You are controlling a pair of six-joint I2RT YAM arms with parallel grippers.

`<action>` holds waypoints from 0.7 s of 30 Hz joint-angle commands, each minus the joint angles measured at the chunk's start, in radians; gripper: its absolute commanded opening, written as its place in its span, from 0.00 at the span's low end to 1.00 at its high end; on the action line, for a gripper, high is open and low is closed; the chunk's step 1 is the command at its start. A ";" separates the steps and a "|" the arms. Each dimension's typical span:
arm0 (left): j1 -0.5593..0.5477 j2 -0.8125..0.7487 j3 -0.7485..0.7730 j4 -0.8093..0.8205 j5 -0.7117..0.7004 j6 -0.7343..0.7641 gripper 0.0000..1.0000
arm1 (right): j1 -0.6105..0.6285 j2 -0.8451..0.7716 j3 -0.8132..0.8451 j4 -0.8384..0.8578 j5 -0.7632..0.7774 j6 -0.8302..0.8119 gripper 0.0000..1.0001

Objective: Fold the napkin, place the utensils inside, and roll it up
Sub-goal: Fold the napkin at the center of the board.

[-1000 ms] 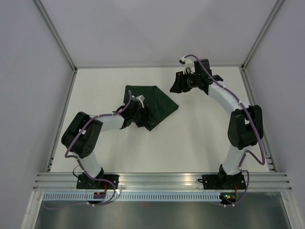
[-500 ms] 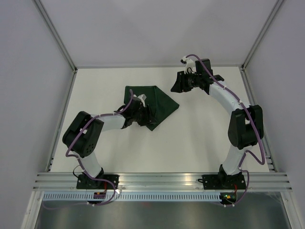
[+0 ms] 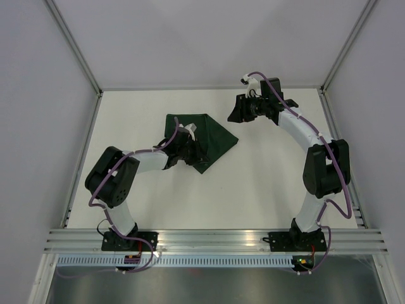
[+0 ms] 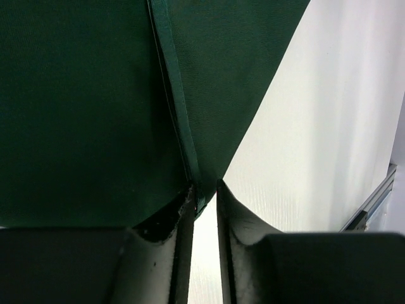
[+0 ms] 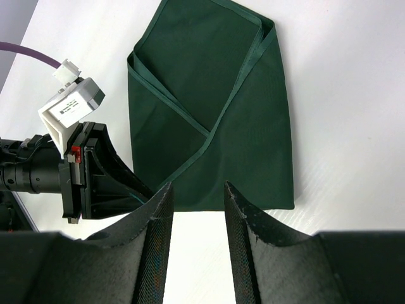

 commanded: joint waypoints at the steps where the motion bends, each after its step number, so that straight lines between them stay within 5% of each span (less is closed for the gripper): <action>1: -0.006 0.004 0.034 0.030 0.025 -0.020 0.23 | -0.008 0.018 0.000 0.027 -0.021 0.012 0.43; 11: -0.008 -0.030 0.006 0.021 0.003 -0.011 0.05 | -0.009 0.030 0.009 0.022 -0.018 0.003 0.43; 21: -0.008 -0.064 -0.034 -0.021 -0.044 0.003 0.02 | -0.009 0.079 0.031 -0.024 -0.013 -0.043 0.43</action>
